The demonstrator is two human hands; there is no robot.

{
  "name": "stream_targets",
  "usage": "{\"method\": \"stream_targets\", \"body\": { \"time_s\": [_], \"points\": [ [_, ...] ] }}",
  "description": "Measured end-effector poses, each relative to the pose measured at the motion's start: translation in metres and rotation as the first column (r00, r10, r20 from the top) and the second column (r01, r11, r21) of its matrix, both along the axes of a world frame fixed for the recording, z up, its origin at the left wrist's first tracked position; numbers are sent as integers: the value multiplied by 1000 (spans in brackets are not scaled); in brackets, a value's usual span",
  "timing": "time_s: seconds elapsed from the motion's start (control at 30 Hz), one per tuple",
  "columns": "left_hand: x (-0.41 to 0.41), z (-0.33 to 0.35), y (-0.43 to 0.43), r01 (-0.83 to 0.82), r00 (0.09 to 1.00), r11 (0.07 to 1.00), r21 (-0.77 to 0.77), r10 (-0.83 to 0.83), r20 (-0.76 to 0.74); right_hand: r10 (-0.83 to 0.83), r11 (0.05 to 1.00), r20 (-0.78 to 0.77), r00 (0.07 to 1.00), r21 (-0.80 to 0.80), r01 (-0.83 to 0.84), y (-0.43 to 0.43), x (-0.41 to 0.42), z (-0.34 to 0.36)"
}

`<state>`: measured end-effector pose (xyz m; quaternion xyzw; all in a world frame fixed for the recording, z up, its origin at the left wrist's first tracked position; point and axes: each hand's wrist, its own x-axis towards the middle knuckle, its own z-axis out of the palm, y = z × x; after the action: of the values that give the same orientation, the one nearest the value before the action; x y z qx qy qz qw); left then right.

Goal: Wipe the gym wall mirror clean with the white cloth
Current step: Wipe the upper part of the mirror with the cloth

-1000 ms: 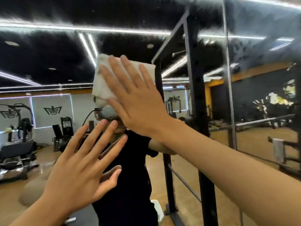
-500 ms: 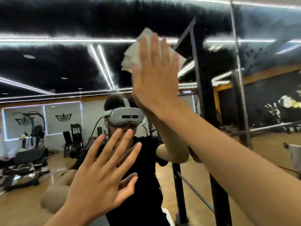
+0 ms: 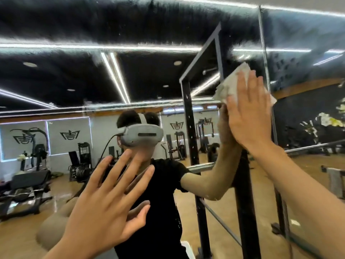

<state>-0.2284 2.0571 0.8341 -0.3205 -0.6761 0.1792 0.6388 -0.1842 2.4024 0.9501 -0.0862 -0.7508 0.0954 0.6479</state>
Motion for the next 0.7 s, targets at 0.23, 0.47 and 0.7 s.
{"method": "stream_targets", "body": {
  "time_s": [0.23, 0.47, 0.7],
  "points": [
    [-2, 0, -4, 11, 999, 1000, -7, -11, 38, 170, 976, -18, 985, 141, -166, -161, -17, -41],
    [1, 1, -4, 22, 999, 1000, -8, -22, 25, 44, 847, 149, 988, 519, -116, -40, -1, -59],
    [1, 0, 1, 10, 999, 1000, 0, -10, 30, -24, 930, -88, 996, -369, -10, -44, -9, -73]
  ]
}}
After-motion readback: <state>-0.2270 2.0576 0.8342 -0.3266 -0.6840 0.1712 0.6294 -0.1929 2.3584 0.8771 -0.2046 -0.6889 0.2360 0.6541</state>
